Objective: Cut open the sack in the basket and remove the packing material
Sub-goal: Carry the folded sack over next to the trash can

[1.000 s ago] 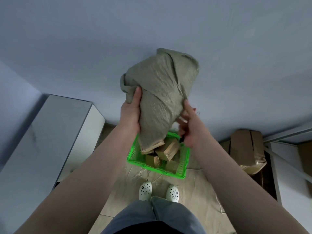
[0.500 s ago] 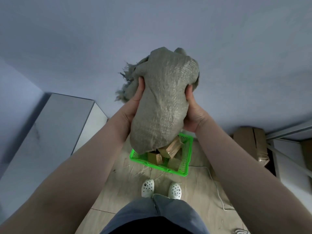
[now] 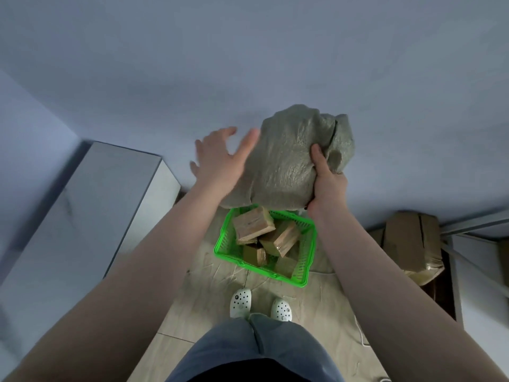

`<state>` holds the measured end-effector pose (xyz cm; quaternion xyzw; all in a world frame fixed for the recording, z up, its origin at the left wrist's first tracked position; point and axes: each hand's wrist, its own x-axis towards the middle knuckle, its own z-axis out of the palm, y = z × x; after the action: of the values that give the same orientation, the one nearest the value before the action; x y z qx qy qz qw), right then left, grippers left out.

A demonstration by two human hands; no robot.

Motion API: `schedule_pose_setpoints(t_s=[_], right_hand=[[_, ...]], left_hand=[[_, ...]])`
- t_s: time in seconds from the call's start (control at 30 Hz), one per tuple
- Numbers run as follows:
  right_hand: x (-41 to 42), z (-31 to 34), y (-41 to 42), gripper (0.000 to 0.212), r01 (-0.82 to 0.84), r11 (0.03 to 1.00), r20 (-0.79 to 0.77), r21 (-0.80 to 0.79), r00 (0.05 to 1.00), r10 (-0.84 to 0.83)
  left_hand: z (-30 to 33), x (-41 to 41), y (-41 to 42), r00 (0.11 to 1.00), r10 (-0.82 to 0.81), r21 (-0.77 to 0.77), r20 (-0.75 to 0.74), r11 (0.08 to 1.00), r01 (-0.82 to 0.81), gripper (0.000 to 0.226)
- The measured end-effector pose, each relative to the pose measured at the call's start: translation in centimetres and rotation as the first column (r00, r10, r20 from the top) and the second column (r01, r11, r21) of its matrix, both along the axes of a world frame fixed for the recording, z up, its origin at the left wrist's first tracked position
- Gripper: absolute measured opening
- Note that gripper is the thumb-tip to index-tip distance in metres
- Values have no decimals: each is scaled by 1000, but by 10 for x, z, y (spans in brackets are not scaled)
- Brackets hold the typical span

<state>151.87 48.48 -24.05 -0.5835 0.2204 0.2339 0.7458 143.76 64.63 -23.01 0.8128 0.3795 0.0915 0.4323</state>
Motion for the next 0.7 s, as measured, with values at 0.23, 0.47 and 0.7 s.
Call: schedule_pose_setpoints(t_s=[0.23,0.47,0.7], right_hand=[[-21,4,-7,74,-503,823,-47,262,846,532],[-44,-22,-30,70,-685,702,-184,196,677,713],[-95,-58,-39,87,-725,656,-197,-208,688,698]], left_hand=[[-8,-41,-21,986,-16,-817,164,558,145,123],[-39,-87,-84,872,440,-883,212,468,-21,77],[-73,-163,-117,288,956,-735,53,232,-638,61]])
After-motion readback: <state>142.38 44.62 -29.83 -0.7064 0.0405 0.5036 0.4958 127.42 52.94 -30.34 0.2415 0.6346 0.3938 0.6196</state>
